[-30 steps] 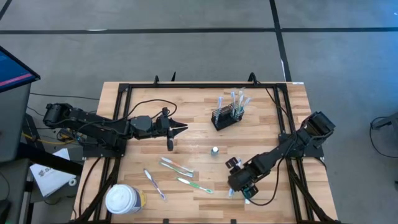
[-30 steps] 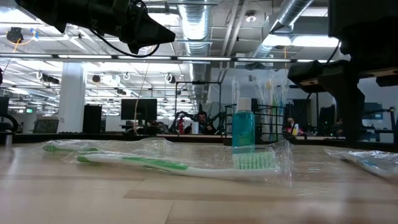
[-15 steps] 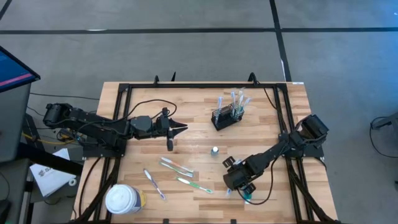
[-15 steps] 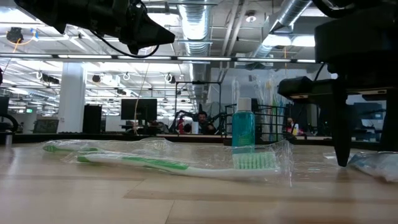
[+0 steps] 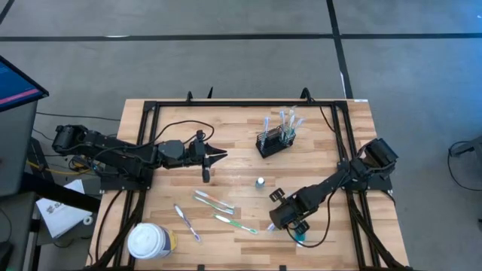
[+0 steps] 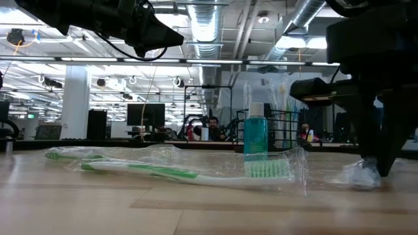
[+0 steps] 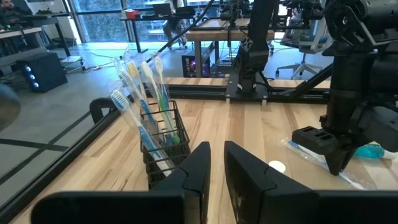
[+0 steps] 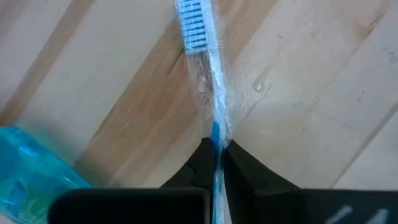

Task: Pick & Place toothbrushing station
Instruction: Put the blue toothbrush into the mesh organizer

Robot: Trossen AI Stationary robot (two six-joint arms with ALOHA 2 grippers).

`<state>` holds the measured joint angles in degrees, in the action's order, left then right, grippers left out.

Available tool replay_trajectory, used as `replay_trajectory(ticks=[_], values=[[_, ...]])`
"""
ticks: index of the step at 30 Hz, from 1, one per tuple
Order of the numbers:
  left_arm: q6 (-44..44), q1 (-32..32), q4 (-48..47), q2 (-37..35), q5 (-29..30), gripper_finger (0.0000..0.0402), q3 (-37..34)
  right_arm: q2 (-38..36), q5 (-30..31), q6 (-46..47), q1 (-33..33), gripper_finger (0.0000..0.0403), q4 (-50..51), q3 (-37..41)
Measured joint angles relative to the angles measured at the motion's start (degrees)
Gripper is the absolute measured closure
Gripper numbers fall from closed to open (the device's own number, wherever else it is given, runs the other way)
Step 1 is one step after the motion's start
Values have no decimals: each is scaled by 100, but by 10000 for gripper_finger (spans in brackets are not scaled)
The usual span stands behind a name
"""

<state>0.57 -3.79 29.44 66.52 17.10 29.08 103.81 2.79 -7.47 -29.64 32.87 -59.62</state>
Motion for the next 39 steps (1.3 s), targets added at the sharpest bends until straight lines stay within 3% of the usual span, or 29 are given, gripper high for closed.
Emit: replay_trajectory(ticks=[13,19,26,32,39], values=[[-1,0,-1,0,0,362,1,-64,-400,147,335,399,34,-2],[-1,1,-3,0,0,362,2,-606,-353,164,505,401,373,-1],[-1,0,-8,-2,0,362,2,-1481,71,195,585,402,475,-4],[-1,0,-16,-2,0,362,2,-2194,947,247,638,403,980,17],[-1,0,-27,-2,0,362,2,-3430,1360,254,947,403,321,820]])
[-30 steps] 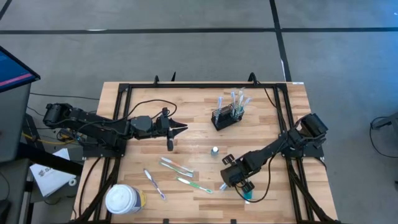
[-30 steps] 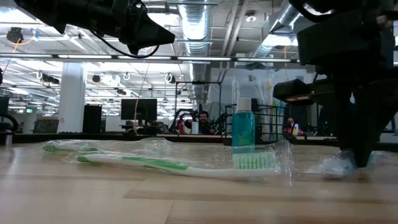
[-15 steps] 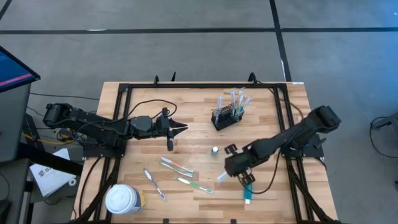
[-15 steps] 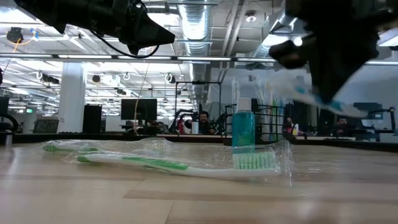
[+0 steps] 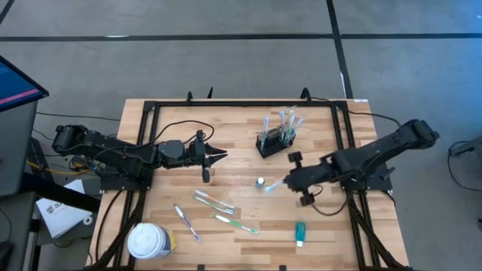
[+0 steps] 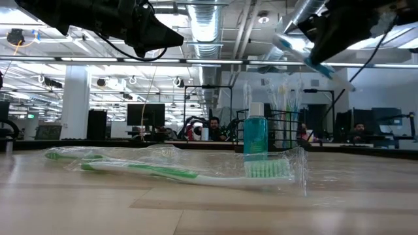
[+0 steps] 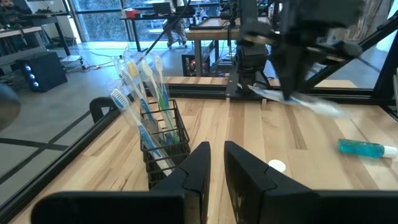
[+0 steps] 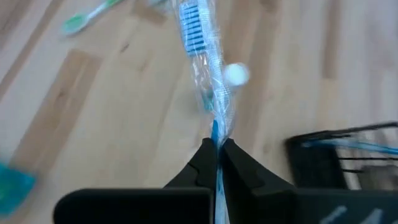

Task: Pick & Place toothbrushing station
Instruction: Put the blue toothbrush into the mesh organizer

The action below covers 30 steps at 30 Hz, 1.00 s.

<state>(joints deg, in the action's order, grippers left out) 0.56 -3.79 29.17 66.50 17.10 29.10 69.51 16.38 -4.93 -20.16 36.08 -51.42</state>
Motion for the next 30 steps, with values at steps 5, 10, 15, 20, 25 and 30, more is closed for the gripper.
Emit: replay_trajectory(ticks=[5,10,15,20,25,30], values=[[0,2,2,0,0,362,0,-882,402,-105,207,403,-624,518],[0,0,2,0,0,362,0,-1652,751,-277,377,403,-1416,939],[0,0,4,-2,0,362,0,-2180,988,-260,589,402,-2265,1422],[0,0,24,-2,0,362,2,-2406,990,-345,893,399,-3275,1889],[0,2,55,-2,0,362,2,-2423,901,-412,1242,400,-4519,2369],[-132,0,272,-2,0,362,2,-2407,571,-452,1486,401,-5396,2698]])
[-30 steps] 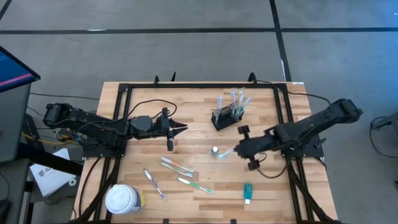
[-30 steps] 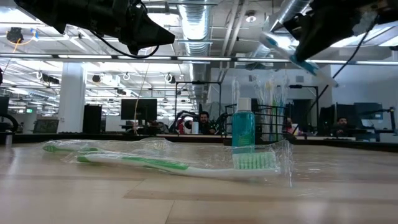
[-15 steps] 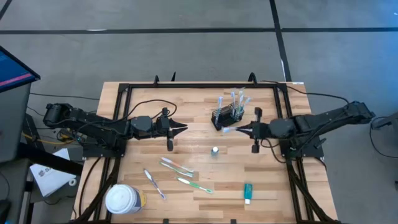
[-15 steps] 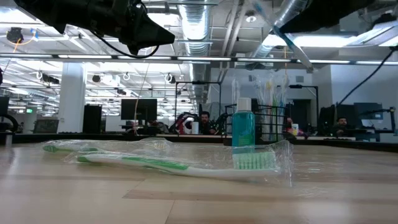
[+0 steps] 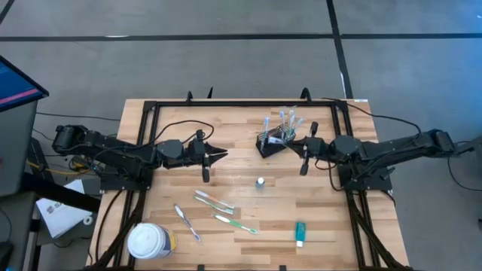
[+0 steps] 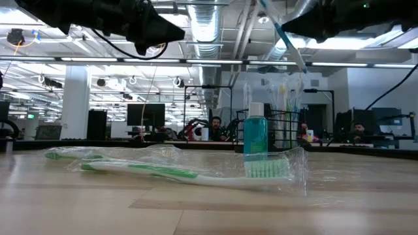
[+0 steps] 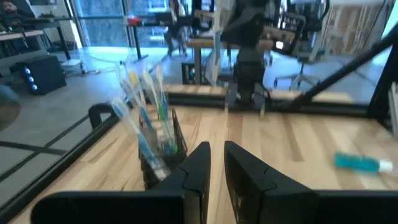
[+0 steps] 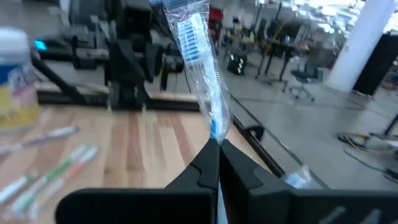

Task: Pick & Place toothbrushing station
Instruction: Put the blue toothbrush into the mesh organizer

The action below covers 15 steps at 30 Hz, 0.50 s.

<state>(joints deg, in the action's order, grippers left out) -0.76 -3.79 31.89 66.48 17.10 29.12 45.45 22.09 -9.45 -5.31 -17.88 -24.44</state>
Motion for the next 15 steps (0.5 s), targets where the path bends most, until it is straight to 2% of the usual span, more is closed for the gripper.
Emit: replay_trajectory(ticks=[6,12,15], values=[[-20,2,1272,371,-200,362,2,0,-306,6,137,402,-901,246],[228,50,3426,1437,-249,362,47,195,-339,87,125,402,-1170,255],[226,171,3972,2009,-241,362,277,396,-524,59,125,402,-1399,250]])
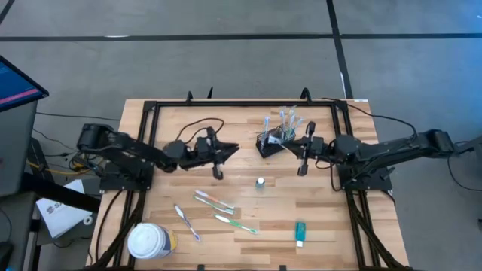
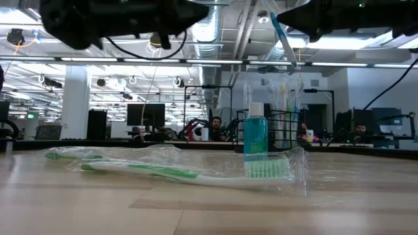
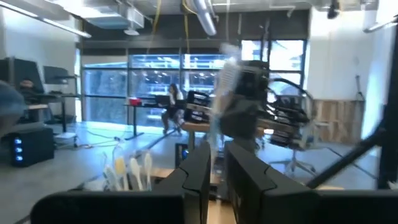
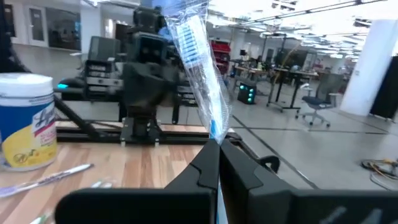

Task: Pick & Place toothbrushing station
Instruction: Put the blue toothbrush into the mesh organizer

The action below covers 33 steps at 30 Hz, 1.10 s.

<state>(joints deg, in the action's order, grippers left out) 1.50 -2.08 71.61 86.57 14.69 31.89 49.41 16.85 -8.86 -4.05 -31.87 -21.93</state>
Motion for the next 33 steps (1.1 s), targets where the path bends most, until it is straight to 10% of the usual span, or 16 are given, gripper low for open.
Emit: replay_trajectory(ticks=[12,33], values=[[153,174,33,1236,-266,348,1338,837,-54,-51,0,403,-853,0],[151,174,-278,1377,-277,244,1872,909,-244,41,0,403,-1128,-2]])
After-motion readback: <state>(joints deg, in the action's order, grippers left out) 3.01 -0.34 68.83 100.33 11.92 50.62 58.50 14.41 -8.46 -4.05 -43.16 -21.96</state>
